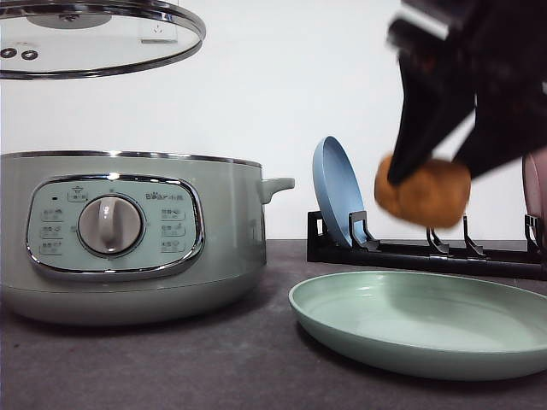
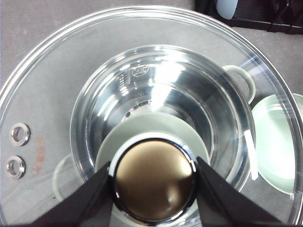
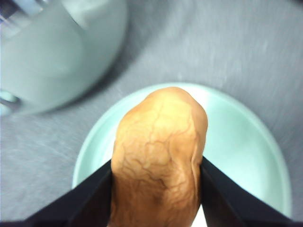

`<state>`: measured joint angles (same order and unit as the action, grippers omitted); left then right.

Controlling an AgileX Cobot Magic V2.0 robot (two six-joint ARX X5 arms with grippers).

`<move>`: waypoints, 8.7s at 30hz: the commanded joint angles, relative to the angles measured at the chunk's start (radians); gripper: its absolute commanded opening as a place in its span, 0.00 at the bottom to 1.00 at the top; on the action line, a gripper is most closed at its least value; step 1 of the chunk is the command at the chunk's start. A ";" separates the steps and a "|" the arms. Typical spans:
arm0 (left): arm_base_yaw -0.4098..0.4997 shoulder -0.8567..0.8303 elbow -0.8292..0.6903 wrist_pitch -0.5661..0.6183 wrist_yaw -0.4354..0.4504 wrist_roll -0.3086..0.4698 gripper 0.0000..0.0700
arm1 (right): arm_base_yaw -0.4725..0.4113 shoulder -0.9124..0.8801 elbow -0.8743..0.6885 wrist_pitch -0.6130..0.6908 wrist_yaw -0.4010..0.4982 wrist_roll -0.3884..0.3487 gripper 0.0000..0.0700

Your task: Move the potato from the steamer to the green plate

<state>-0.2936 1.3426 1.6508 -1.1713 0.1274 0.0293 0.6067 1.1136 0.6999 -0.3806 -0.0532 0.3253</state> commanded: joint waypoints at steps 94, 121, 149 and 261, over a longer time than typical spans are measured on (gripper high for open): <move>-0.133 0.348 0.027 0.111 -0.031 0.062 0.00 | 0.004 -0.292 0.037 -0.077 0.114 0.048 0.79; -0.152 0.247 0.028 0.078 -0.078 0.029 0.75 | 0.004 -0.292 0.037 -0.077 0.022 0.029 0.79; -0.159 -0.032 0.028 -0.070 0.058 0.004 0.01 | 0.004 -0.292 0.037 -0.076 -0.339 0.029 0.01; 0.365 -1.339 -1.628 0.958 -0.110 0.082 0.03 | -0.378 -0.646 -0.209 0.195 -0.181 -0.293 0.01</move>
<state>0.0696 0.0051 0.0387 -0.1986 0.0212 0.1139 0.2497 0.4827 0.5135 -0.2281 -0.2345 0.0674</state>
